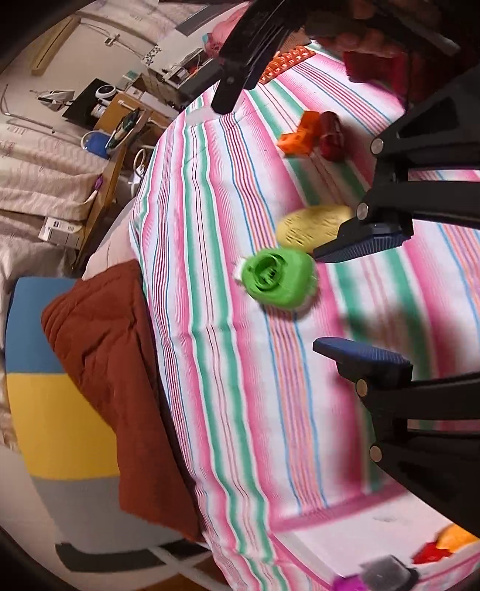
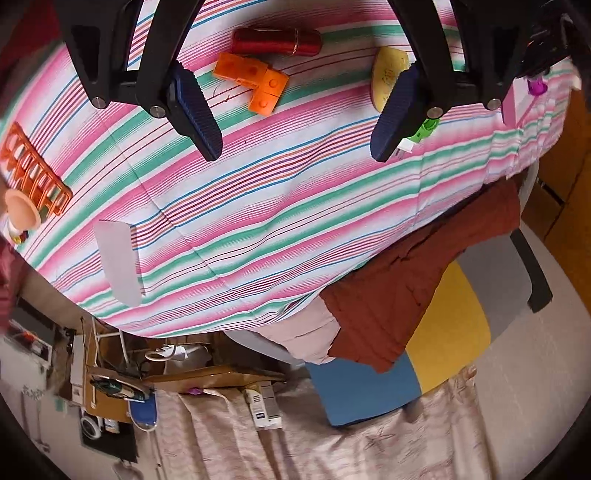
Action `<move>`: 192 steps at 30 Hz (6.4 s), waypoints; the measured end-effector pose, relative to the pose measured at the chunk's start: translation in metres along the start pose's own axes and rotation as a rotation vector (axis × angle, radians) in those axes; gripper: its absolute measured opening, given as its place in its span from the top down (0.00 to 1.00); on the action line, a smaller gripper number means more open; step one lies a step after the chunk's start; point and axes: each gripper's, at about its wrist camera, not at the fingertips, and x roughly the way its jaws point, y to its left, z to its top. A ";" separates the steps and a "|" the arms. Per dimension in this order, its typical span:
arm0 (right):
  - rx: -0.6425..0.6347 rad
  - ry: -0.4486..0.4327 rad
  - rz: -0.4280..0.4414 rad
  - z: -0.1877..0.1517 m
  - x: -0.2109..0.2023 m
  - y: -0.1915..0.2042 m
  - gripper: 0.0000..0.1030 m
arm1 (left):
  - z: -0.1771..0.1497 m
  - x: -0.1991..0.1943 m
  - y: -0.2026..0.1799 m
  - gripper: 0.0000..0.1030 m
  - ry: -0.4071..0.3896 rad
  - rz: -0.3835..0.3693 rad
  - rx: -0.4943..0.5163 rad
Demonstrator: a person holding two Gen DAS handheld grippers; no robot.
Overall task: Organize rigid objects
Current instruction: 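Reach the left gripper to the green plug-shaped piece and grasp it, then grasp the yellow textured egg with the right gripper while the left holds the green piece, then carry the green plug piece into the tray and open the left gripper, then lower the yellow egg into the tray and open the right gripper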
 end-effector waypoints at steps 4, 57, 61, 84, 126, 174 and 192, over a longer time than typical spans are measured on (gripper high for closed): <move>0.028 -0.018 0.011 0.003 -0.004 -0.004 0.17 | 0.022 0.028 -0.015 0.50 0.031 -0.003 0.042; -0.491 0.377 0.067 -0.072 0.090 0.105 0.52 | -0.078 0.016 0.013 0.49 -0.086 0.216 -0.079; -0.483 0.384 0.083 -0.069 0.093 0.107 0.49 | -0.078 0.016 0.014 0.49 -0.087 0.213 -0.081; -0.574 0.304 0.043 -0.079 0.093 0.113 0.57 | -0.083 -0.087 0.003 0.49 -0.240 0.201 -0.081; -0.640 0.259 0.031 -0.089 0.098 0.124 0.58 | -0.105 -0.153 0.157 0.49 -0.213 0.306 -0.381; -0.656 0.270 0.011 -0.090 0.102 0.129 0.58 | -0.064 -0.078 0.226 0.49 -0.039 0.304 -0.362; -0.664 0.243 -0.009 -0.093 0.098 0.130 0.58 | -0.151 -0.157 0.172 0.48 -0.181 0.453 -0.384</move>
